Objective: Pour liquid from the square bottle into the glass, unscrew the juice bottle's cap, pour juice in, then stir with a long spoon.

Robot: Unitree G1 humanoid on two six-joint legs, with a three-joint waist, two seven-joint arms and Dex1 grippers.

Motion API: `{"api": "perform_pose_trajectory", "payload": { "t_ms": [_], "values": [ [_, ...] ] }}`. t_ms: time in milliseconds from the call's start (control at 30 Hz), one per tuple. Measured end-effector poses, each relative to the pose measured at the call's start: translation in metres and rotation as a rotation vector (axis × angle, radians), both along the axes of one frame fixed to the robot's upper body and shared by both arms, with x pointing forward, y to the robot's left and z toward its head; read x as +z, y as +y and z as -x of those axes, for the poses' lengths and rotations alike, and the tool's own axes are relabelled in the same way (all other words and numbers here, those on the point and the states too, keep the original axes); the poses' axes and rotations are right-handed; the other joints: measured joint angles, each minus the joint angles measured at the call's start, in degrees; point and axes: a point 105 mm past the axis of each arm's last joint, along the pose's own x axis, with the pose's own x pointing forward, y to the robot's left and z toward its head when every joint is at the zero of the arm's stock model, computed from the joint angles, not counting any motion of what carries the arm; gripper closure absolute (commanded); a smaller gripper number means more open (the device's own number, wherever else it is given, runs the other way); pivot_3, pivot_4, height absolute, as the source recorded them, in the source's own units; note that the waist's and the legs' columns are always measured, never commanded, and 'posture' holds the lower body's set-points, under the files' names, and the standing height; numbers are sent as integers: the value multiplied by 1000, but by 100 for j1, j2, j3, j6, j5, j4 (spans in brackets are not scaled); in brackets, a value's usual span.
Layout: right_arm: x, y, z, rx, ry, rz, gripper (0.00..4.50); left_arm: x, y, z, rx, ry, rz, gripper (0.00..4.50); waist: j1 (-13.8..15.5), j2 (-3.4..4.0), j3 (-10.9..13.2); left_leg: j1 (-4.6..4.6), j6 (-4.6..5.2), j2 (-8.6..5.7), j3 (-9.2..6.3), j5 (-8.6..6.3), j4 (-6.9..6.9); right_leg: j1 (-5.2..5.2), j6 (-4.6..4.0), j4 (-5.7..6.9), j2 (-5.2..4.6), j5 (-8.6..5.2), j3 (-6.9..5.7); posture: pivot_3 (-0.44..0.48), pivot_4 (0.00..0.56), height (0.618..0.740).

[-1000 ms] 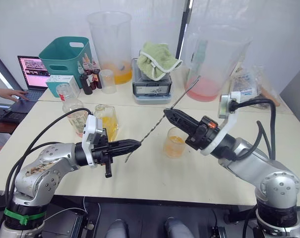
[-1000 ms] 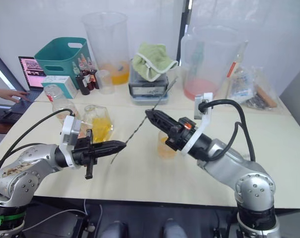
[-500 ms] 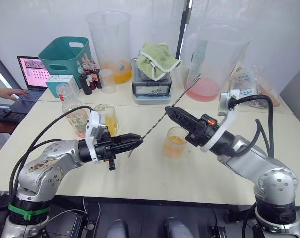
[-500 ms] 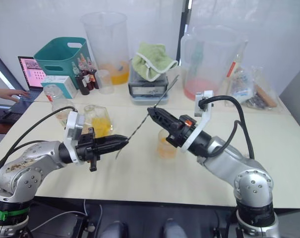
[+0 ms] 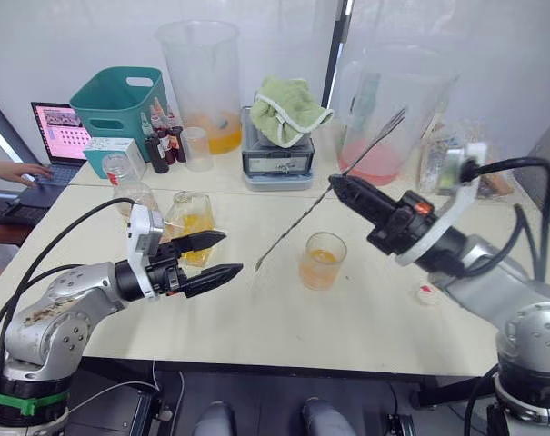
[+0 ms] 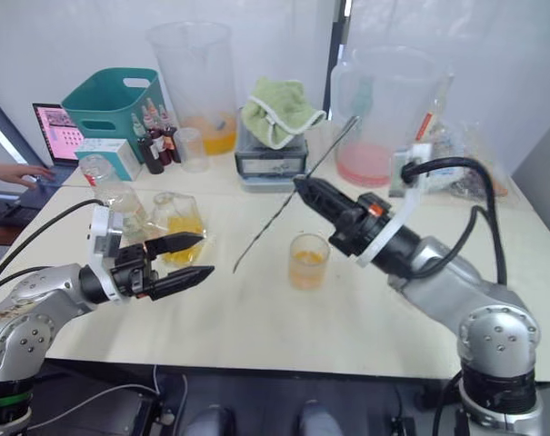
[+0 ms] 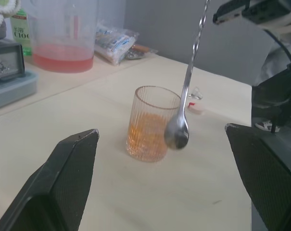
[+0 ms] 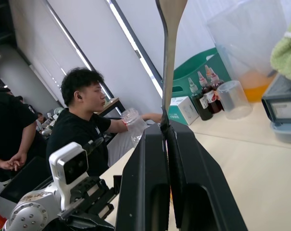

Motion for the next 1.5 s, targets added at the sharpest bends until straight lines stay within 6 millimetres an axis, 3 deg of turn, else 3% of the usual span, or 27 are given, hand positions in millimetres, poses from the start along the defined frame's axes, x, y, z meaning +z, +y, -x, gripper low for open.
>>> {"api": "perform_pose_trajectory", "payload": {
  "t_ms": [133, 233, 333, 500, 700, 1133, 1367, 1500],
  "values": [
    [8, -5, 4, -7, -28, 21, 4500, -9, 2, 3, 1, 3, -43, 37, 10, -1, 0, 1, 0, 3, 9, 0, 0, -7, -1, -1, 0, 0, 6, 0, 150, 734],
    [10, -7, 5, -6, -44, 51, 4500, -15, 1, 5, -11, -2, -73, 37, 67, -23, -3, 25, -1, 95, 229, -3, -24, -164, -52, 8, 35, 30, 135, 0, 150, 733],
    [15, -18, 6, -36, -81, 159, 4500, -17, -4, 7, -49, -10, -87, 37, -1, -20, -3, 15, 13, 52, 224, -2, -50, -121, -6, 0, 29, 44, 175, 0, 150, 733],
    [45, -34, 15, -66, -220, 331, 4500, -19, -8, 8, -82, -29, -121, 37, 0, -20, -2, 12, 19, 48, 203, -5, -48, -108, 4, -9, 28, 38, 162, 0, 150, 733],
    [35, -39, 3, -80, -225, 437, 4500, -20, -12, 6, -100, -40, -136, 37, -3, -22, -2, 8, 19, 46, 198, -5, -32, -106, 6, -5, 27, 39, 160, 0, 150, 733],
    [-13, -20, -34, -50, -178, 565, 4500, -24, -16, 2, -102, -43, -138, 37, 4, -22, -2, -3, 19, 45, 190, -5, -25, -109, 7, -2, 27, 39, 151, 0, 150, 733],
    [-5, -2, -37, 20, -197, 493, 4500, -23, -20, 0, -107, -50, -140, 37, 0, -22, -2, -7, 19, 45, 179, -5, -17, -108, 7, 2, 29, 40, 141, 0, 150, 733],
    [-9, -8, -51, -51, -200, 508, 4500, -24, -20, -1, -101, -54, -152, 37, 4, -22, -2, -18, 19, 44, 174, -5, -10, -111, 7, 2, 28, 40, 136, 0, 150, 733]
  ]
}}
